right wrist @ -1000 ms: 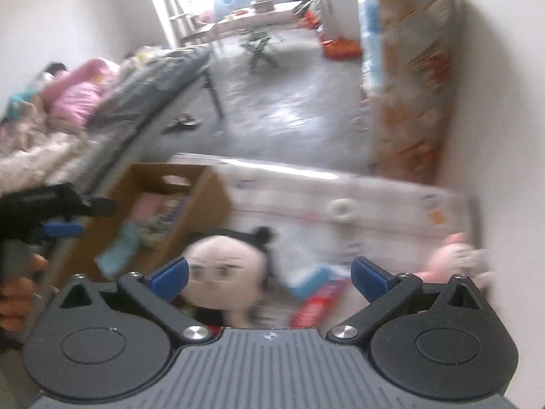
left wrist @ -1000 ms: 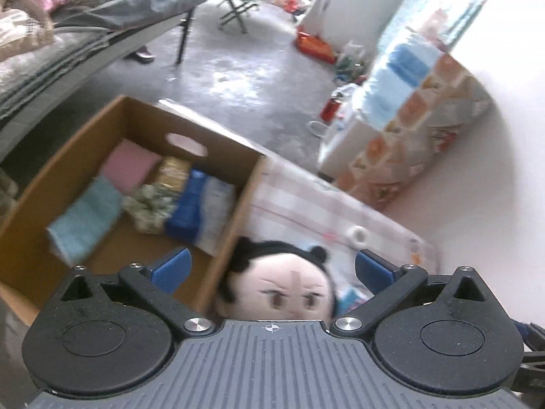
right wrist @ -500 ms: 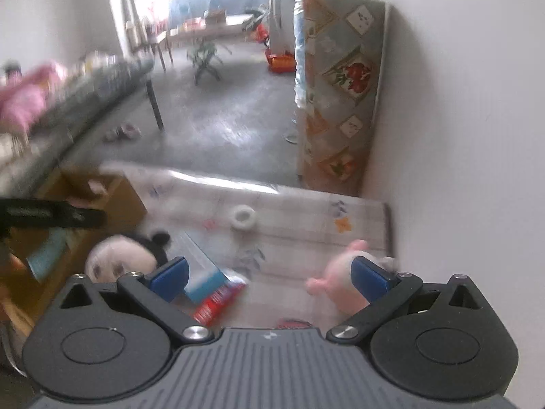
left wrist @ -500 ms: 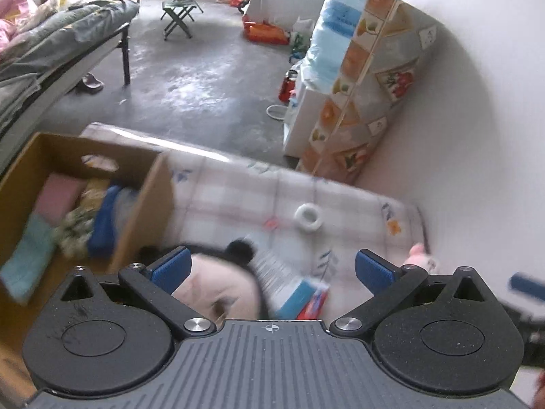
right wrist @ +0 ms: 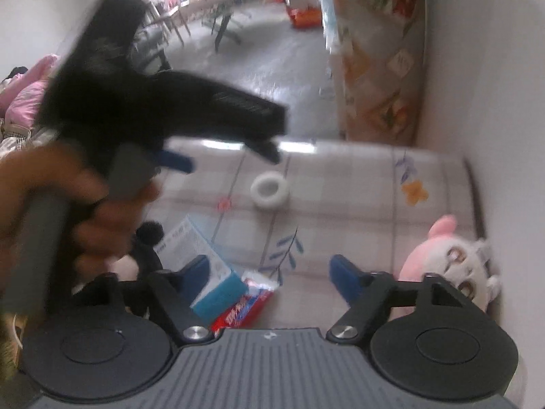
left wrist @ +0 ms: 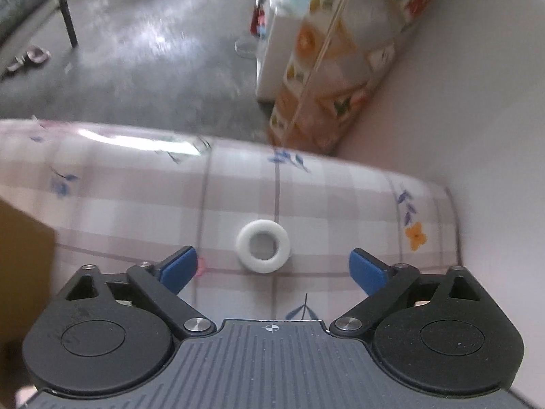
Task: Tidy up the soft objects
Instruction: 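Move both tools back over the bed toward the white ring, then grasp the white rubber ring with the left tool while the right tool grasps the red toothpaste tube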
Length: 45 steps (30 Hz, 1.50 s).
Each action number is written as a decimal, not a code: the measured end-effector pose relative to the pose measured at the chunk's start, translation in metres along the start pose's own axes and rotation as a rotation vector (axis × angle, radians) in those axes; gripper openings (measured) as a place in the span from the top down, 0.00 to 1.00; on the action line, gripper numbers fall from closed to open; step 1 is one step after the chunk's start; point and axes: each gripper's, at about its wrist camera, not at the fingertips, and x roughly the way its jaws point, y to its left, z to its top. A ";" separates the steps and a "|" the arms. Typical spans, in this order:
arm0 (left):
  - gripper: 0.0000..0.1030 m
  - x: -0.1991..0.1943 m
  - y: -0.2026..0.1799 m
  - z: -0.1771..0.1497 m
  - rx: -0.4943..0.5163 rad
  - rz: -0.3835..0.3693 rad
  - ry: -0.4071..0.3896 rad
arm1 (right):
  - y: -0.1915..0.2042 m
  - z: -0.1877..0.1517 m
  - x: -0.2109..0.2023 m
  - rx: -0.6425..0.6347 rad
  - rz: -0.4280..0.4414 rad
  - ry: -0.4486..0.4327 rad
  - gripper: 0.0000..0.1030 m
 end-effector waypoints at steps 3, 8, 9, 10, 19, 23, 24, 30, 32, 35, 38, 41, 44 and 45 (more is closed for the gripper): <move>0.27 0.034 -0.001 0.005 -0.004 0.013 0.064 | -0.009 -0.007 0.009 0.048 0.021 0.039 0.30; 0.42 0.066 -0.002 0.009 0.029 0.066 0.136 | -0.023 -0.018 0.012 0.123 0.038 0.074 0.30; 0.42 0.069 -0.001 0.010 0.030 0.069 0.145 | -0.025 -0.020 0.012 0.133 0.044 0.079 0.30; 0.43 0.072 0.000 0.011 0.027 0.068 0.153 | -0.027 -0.022 0.012 0.137 0.045 0.085 0.31; 0.56 0.078 0.000 0.011 0.035 0.006 0.171 | -0.034 -0.031 0.022 0.170 0.048 0.149 0.38; 0.63 0.078 0.002 0.012 0.030 -0.004 0.163 | -0.030 -0.035 0.031 0.180 0.079 0.188 0.43; 0.66 0.077 0.003 0.012 0.027 -0.010 0.161 | -0.029 -0.035 0.034 0.183 0.089 0.200 0.46; 0.85 0.073 0.015 0.019 -0.017 -0.056 0.150 | -0.014 -0.036 0.064 0.205 0.115 0.279 0.54; 0.85 0.075 0.019 0.018 -0.037 -0.064 0.157 | -0.007 -0.037 0.072 0.204 0.115 0.298 0.54; 0.84 0.075 0.023 0.018 -0.049 -0.085 0.159 | 0.004 -0.036 0.080 0.188 0.103 0.316 0.54; 0.80 0.074 0.027 0.019 -0.074 -0.110 0.173 | 0.013 -0.036 0.090 0.165 0.085 0.338 0.54; 0.68 0.072 0.030 0.019 -0.090 -0.118 0.179 | 0.021 -0.038 0.092 0.114 0.044 0.338 0.62; 0.62 0.072 0.031 0.020 -0.096 -0.124 0.181 | 0.024 -0.040 0.090 0.097 0.025 0.336 0.63; 0.61 0.071 0.031 0.020 -0.097 -0.123 0.180 | 0.023 -0.041 0.089 0.098 0.021 0.340 0.64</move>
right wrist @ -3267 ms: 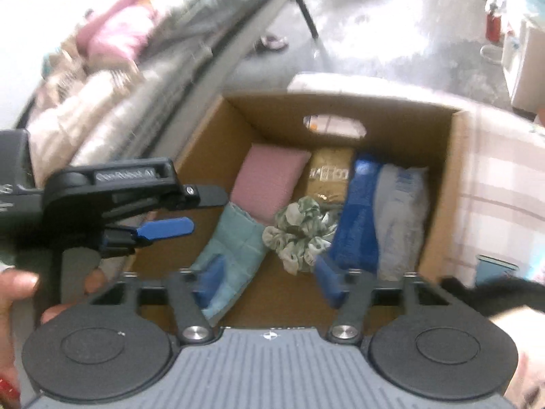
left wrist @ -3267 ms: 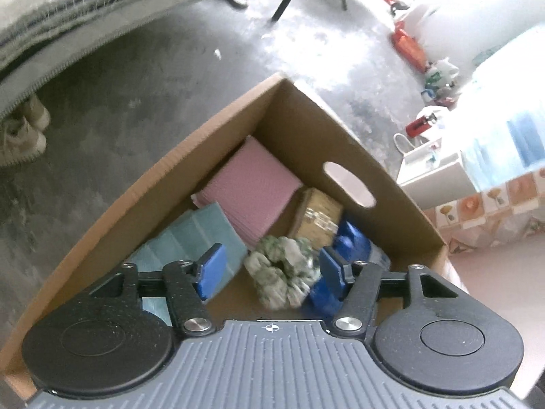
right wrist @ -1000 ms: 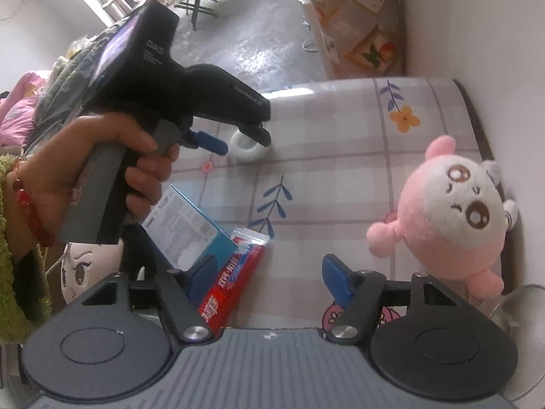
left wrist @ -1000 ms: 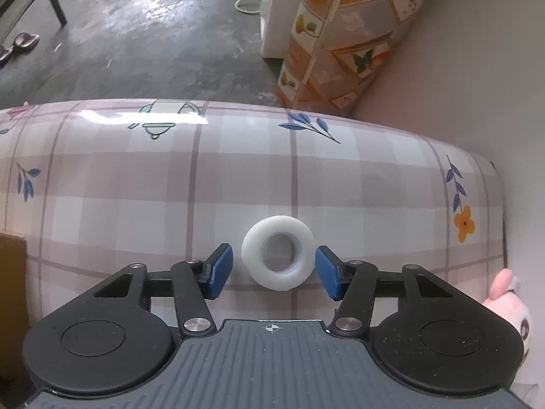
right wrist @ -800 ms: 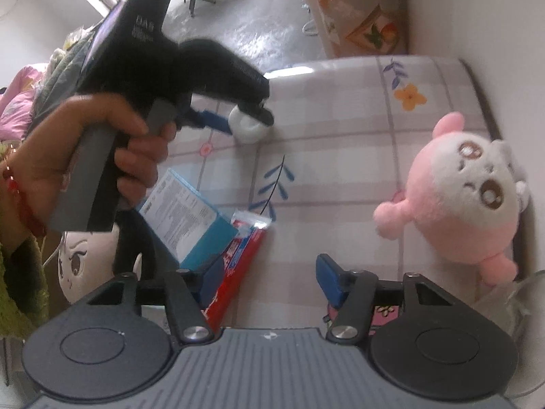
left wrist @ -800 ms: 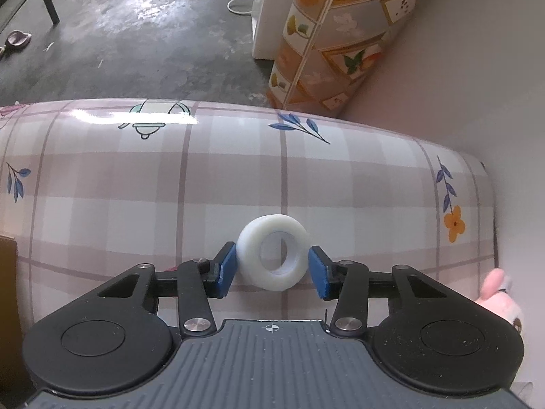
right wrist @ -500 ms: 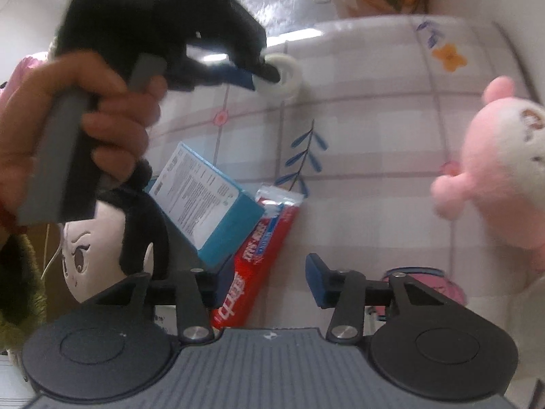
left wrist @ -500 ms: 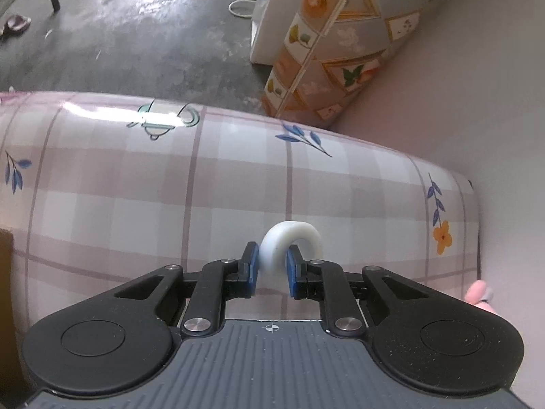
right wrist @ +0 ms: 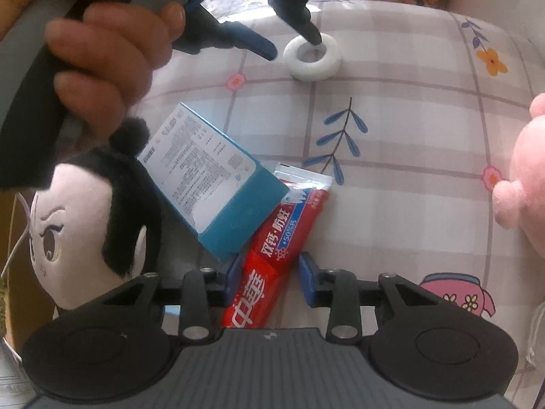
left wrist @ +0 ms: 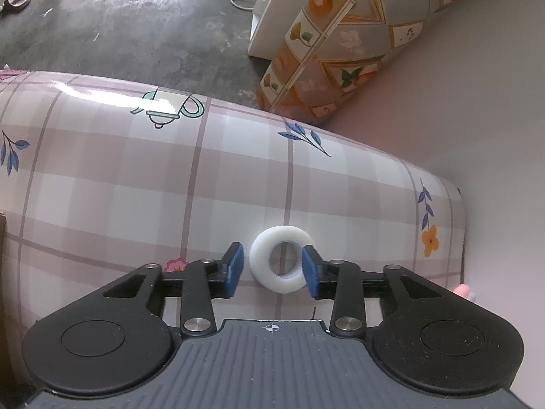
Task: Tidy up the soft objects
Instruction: 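Grasp the white rubber ring with the left tool while the right tool grasps the red toothpaste tube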
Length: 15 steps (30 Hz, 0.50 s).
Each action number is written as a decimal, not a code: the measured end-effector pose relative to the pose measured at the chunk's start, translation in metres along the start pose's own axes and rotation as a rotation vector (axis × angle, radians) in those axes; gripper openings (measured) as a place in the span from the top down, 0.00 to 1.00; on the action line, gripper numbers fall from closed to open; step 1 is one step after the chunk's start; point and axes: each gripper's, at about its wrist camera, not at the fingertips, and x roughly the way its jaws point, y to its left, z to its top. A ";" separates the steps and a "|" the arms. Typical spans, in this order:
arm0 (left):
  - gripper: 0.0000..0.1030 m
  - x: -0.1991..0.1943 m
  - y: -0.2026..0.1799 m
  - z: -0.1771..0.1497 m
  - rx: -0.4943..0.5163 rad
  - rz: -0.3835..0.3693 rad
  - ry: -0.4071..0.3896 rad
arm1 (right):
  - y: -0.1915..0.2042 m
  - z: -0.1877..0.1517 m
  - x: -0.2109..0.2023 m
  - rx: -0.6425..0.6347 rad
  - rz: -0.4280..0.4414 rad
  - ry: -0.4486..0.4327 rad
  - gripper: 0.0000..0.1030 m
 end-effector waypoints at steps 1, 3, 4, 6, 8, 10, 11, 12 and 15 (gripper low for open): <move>0.57 0.000 -0.001 0.000 0.001 0.002 0.000 | -0.002 -0.001 -0.001 0.005 -0.007 0.006 0.64; 0.53 0.000 -0.003 0.000 0.008 0.006 0.007 | -0.008 -0.005 -0.006 0.012 -0.026 0.018 0.64; 0.51 0.000 -0.003 0.000 0.012 0.009 0.012 | -0.012 -0.007 -0.009 0.014 -0.041 0.023 0.64; 0.47 0.003 -0.006 -0.001 0.024 0.028 0.021 | -0.023 -0.015 -0.016 0.020 -0.073 0.032 0.64; 0.41 0.007 -0.011 -0.001 0.046 0.064 0.027 | -0.037 -0.022 -0.024 0.035 -0.101 0.041 0.64; 0.32 0.012 -0.016 -0.001 0.069 0.100 0.029 | -0.049 -0.028 -0.030 0.054 -0.120 0.047 0.64; 0.29 0.015 -0.019 -0.002 0.082 0.116 0.032 | -0.056 -0.031 -0.033 0.062 -0.126 0.048 0.64; 0.28 0.018 -0.023 -0.002 0.095 0.130 0.035 | -0.061 -0.031 -0.036 0.071 -0.127 0.048 0.64; 0.27 0.025 -0.034 -0.003 0.140 0.168 0.035 | -0.066 -0.030 -0.040 0.084 -0.121 0.043 0.63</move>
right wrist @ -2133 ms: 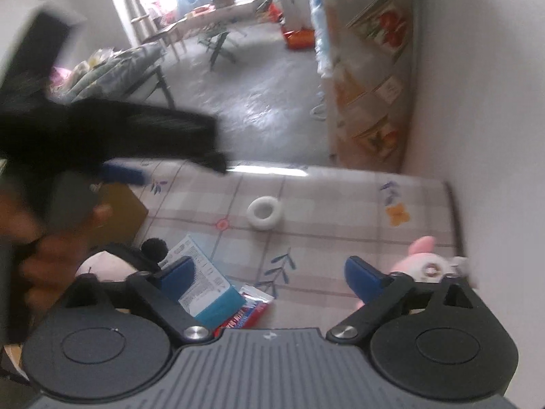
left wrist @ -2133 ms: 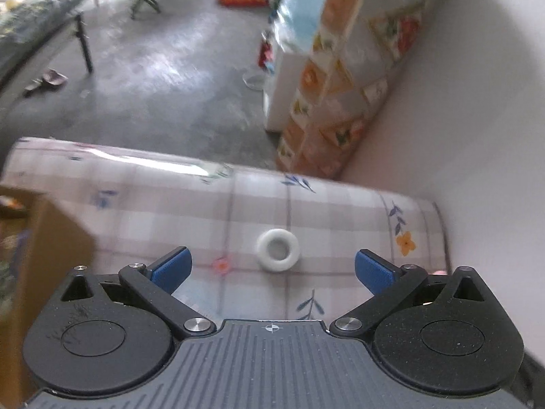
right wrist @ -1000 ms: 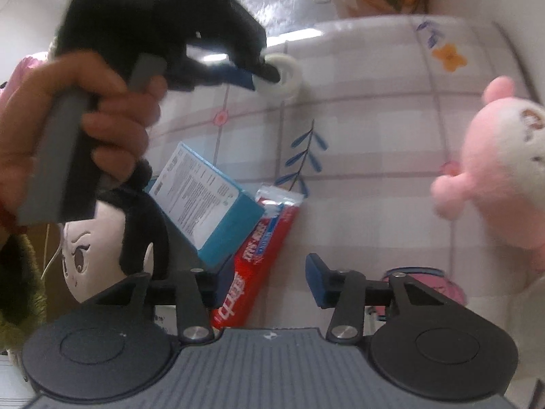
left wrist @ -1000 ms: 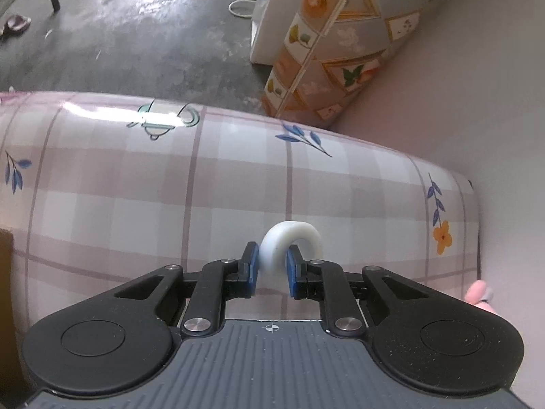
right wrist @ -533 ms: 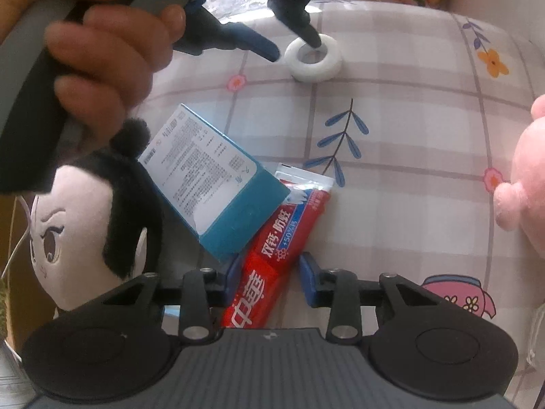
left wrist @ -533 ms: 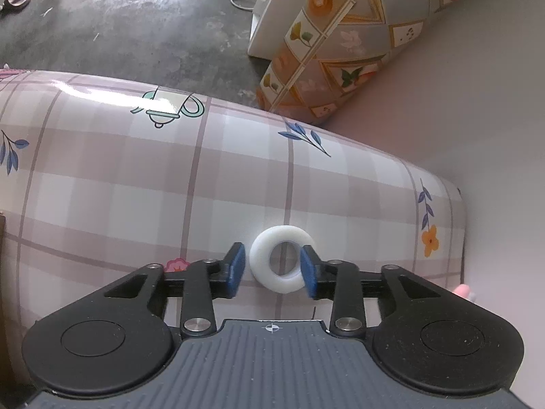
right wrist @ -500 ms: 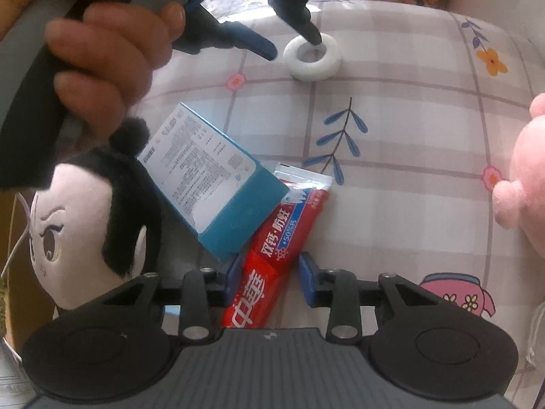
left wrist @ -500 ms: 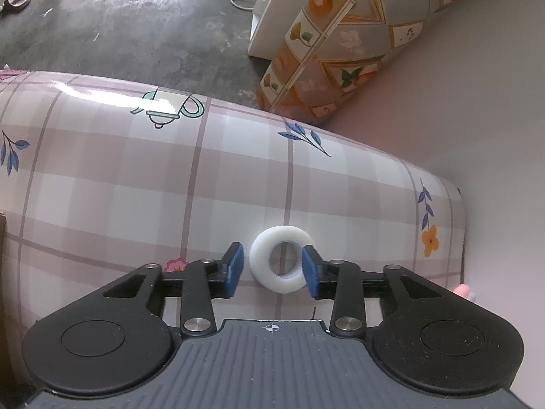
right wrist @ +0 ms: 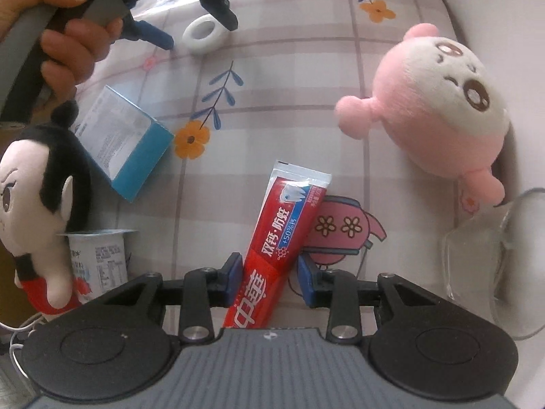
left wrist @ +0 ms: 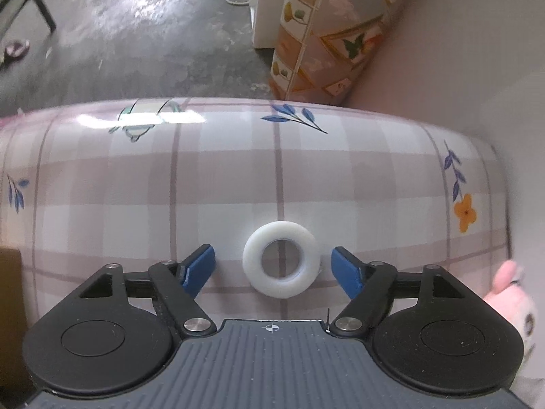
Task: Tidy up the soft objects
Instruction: 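Grasp the white rubber ring with the left tool while the right tool grasps the red toothpaste tube, then carry the white ring and the toothpaste tube with both tools to the box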
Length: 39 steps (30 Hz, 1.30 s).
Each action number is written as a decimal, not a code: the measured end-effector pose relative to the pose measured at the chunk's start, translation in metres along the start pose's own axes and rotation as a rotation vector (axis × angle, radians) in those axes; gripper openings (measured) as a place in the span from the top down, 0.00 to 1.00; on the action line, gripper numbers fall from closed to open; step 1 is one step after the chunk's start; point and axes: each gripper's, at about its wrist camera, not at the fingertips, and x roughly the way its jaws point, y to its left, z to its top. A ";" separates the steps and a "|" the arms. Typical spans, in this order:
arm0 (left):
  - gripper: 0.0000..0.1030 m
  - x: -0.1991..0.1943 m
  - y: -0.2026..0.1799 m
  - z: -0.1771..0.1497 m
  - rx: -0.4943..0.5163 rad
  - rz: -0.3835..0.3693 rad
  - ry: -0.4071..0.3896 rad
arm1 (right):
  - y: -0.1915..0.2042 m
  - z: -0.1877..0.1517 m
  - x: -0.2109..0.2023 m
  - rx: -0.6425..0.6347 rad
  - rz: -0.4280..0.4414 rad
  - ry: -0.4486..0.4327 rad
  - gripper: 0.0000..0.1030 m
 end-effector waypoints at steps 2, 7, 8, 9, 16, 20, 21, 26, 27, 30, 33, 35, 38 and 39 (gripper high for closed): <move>0.27 0.002 -0.008 -0.001 0.040 0.033 -0.008 | 0.002 0.002 -0.001 -0.006 -0.004 -0.002 0.62; 0.34 0.006 -0.017 -0.003 0.083 0.083 -0.024 | 0.015 0.004 0.005 -0.027 -0.032 -0.005 0.61; 0.38 0.006 -0.018 -0.003 0.089 0.092 -0.028 | 0.015 0.003 0.004 -0.025 -0.035 -0.008 0.61; 0.41 0.006 -0.019 -0.003 0.098 0.100 -0.030 | 0.016 0.004 0.004 -0.027 -0.040 -0.012 0.61; 0.54 0.001 -0.018 -0.003 0.082 0.100 -0.053 | 0.015 0.004 0.002 0.003 -0.046 -0.035 0.63; 0.54 -0.006 -0.012 -0.006 0.065 0.057 -0.064 | -0.004 0.001 -0.003 0.116 0.017 -0.047 0.66; 0.54 -0.009 -0.008 -0.007 0.041 0.029 -0.059 | -0.010 0.000 -0.004 0.153 0.041 -0.046 0.66; 0.54 -0.034 0.007 -0.016 -0.017 -0.039 -0.067 | -0.025 -0.008 -0.021 0.248 0.119 -0.078 0.67; 0.54 -0.040 0.009 -0.017 -0.026 -0.053 -0.071 | -0.025 -0.010 -0.028 0.250 0.124 -0.092 0.67; 0.54 -0.071 0.019 -0.028 -0.054 -0.102 -0.104 | -0.019 -0.014 -0.051 0.237 0.155 -0.132 0.67; 0.54 -0.107 0.033 -0.045 -0.087 -0.146 -0.147 | -0.004 -0.020 -0.080 0.202 0.192 -0.170 0.68; 0.54 -0.136 0.047 -0.060 -0.113 -0.168 -0.179 | 0.007 -0.022 -0.096 0.175 0.220 -0.185 0.68; 0.54 -0.176 0.070 -0.086 -0.165 -0.186 -0.231 | 0.032 -0.027 -0.123 0.120 0.262 -0.204 0.99; 0.54 -0.191 0.082 -0.095 -0.192 -0.197 -0.246 | 0.041 -0.028 -0.130 0.111 0.287 -0.210 0.99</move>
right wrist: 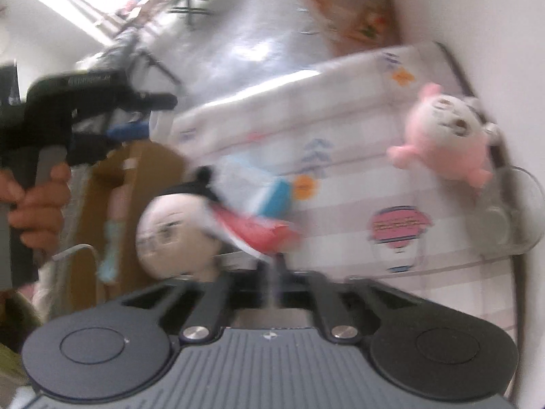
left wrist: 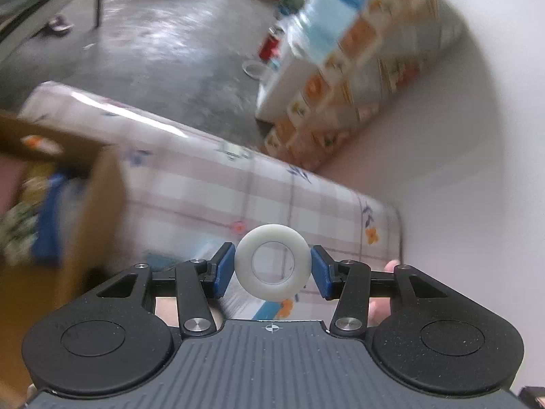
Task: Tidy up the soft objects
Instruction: 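Carry the white ring and the toothpaste tube with both tools to the box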
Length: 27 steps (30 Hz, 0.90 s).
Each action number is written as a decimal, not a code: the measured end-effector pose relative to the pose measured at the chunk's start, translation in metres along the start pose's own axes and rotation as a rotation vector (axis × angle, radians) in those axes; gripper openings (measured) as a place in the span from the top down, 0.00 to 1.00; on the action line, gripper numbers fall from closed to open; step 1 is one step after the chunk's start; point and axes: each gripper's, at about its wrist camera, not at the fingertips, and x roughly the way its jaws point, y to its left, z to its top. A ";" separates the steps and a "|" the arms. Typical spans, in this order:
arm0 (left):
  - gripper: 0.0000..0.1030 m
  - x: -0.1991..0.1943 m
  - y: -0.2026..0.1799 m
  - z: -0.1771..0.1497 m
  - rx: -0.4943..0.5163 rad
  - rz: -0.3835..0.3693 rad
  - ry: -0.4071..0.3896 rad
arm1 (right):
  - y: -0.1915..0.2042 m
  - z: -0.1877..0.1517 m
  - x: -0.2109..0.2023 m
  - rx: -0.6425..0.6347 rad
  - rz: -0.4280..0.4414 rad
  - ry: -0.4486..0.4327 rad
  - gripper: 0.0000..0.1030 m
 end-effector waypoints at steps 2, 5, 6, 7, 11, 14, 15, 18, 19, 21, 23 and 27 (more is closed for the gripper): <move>0.54 -0.037 0.021 -0.006 -0.054 -0.012 -0.034 | 0.024 -0.004 -0.008 -0.039 0.004 0.004 0.99; 0.54 -0.079 0.050 -0.016 -0.111 -0.001 -0.061 | 0.045 -0.009 -0.008 -0.090 -0.029 0.019 0.99; 0.54 -0.092 0.060 -0.020 -0.128 0.006 -0.065 | 0.049 -0.010 -0.005 -0.100 -0.040 0.029 0.99; 0.54 -0.102 0.068 -0.025 -0.143 0.014 -0.066 | 0.053 -0.011 -0.002 -0.122 -0.065 0.034 0.98; 0.54 -0.138 0.103 -0.041 -0.231 0.021 -0.073 | 0.069 -0.012 0.015 -0.234 -0.138 0.048 0.90; 0.54 -0.162 0.129 -0.054 -0.286 0.071 -0.085 | 0.069 -0.007 0.036 -0.320 -0.199 0.033 0.71; 0.54 -0.170 0.138 -0.058 -0.304 0.089 -0.088 | 0.067 -0.004 0.044 -0.339 -0.230 0.030 0.65; 0.54 -0.190 0.160 -0.069 -0.344 0.147 -0.098 | 0.056 0.006 0.070 -0.375 -0.304 0.022 0.57; 0.54 -0.196 0.166 -0.071 -0.352 0.163 -0.102 | 0.050 0.010 0.080 -0.373 -0.327 0.029 0.55; 0.54 -0.202 0.175 -0.076 -0.374 0.199 -0.105 | 0.039 0.018 0.097 -0.355 -0.346 0.046 0.54; 0.54 -0.207 0.183 -0.083 -0.404 0.220 -0.109 | 0.029 0.023 0.114 -0.344 -0.375 0.070 0.53; 0.54 -0.205 0.186 -0.092 -0.443 0.259 -0.114 | 0.012 0.030 0.144 -0.313 -0.394 0.110 0.52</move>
